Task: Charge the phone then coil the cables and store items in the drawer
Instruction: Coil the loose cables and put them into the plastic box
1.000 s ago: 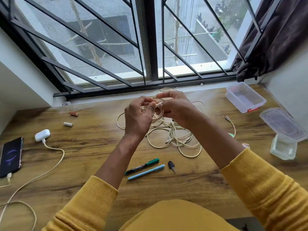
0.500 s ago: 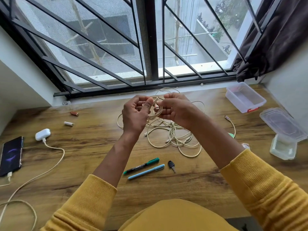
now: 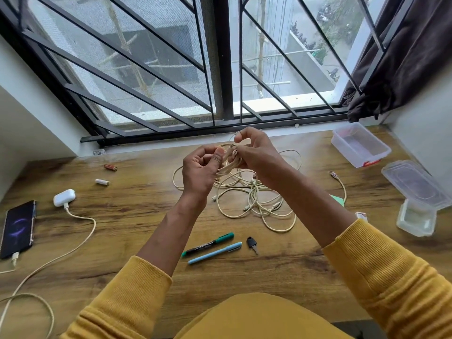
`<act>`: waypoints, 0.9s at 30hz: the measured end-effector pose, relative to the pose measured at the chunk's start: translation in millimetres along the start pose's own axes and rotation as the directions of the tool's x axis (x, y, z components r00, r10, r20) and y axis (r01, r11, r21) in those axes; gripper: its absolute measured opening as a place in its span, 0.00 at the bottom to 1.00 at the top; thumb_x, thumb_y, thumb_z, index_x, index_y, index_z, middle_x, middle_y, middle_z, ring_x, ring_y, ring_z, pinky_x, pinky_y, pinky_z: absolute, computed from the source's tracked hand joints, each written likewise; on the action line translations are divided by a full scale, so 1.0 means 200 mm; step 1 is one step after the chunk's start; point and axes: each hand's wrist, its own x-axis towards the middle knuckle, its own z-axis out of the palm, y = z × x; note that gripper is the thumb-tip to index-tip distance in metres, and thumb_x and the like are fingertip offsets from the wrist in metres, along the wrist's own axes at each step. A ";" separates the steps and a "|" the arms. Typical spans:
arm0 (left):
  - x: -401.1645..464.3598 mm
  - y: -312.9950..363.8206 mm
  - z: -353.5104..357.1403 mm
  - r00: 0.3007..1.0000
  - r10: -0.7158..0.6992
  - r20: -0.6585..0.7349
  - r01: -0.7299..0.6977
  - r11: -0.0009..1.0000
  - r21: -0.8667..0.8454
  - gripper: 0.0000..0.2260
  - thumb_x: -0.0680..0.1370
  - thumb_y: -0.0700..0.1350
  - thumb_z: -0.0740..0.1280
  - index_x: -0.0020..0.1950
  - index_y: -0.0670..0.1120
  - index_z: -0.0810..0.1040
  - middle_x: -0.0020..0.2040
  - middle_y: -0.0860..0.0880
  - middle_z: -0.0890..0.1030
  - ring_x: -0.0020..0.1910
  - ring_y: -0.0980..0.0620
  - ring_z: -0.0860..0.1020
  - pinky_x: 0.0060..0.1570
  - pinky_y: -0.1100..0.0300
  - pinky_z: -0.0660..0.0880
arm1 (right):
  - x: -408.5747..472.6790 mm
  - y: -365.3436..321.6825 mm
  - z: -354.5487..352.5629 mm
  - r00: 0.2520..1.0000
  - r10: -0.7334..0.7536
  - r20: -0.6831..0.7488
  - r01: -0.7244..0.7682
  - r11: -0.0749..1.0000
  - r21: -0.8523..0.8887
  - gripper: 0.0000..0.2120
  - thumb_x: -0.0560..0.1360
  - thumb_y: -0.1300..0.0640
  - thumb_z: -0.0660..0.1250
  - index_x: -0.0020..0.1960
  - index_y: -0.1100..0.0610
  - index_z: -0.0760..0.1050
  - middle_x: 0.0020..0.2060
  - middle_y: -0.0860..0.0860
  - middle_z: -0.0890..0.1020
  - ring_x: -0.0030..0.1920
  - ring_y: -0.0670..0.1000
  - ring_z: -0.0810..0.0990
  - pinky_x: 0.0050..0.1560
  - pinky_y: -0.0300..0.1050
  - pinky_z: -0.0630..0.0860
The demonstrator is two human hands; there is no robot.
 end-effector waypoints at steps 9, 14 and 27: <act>0.01 0.11 -0.02 0.917 0.292 0.270 -0.385 0.823 0.417 0.09 0.79 0.49 0.76 0.59 0.56 0.87 0.56 0.56 0.84 0.55 0.58 0.82 0.50 0.55 0.82 | -0.01 0.01 -0.05 0.978 0.209 0.000 -0.205 0.960 0.190 0.13 0.77 0.77 0.60 0.49 0.61 0.76 0.41 0.64 0.81 0.33 0.56 0.82 0.43 0.54 0.83; 0.06 0.17 -0.04 0.920 0.259 0.293 -0.376 0.793 0.479 0.08 0.75 0.49 0.81 0.54 0.55 0.89 0.50 0.58 0.85 0.49 0.59 0.83 0.45 0.61 0.80 | -0.03 0.00 -0.06 0.960 0.264 0.090 -0.279 0.925 0.259 0.13 0.80 0.76 0.58 0.52 0.62 0.77 0.39 0.62 0.83 0.33 0.56 0.85 0.36 0.48 0.85; 0.04 0.14 -0.02 0.974 0.206 0.098 -0.222 0.759 0.613 0.08 0.79 0.53 0.76 0.46 0.50 0.89 0.36 0.54 0.86 0.33 0.58 0.84 0.31 0.60 0.79 | -0.03 0.01 -0.07 0.979 0.181 0.090 -0.199 0.938 0.282 0.12 0.78 0.72 0.67 0.60 0.73 0.80 0.42 0.63 0.86 0.39 0.55 0.87 0.44 0.48 0.86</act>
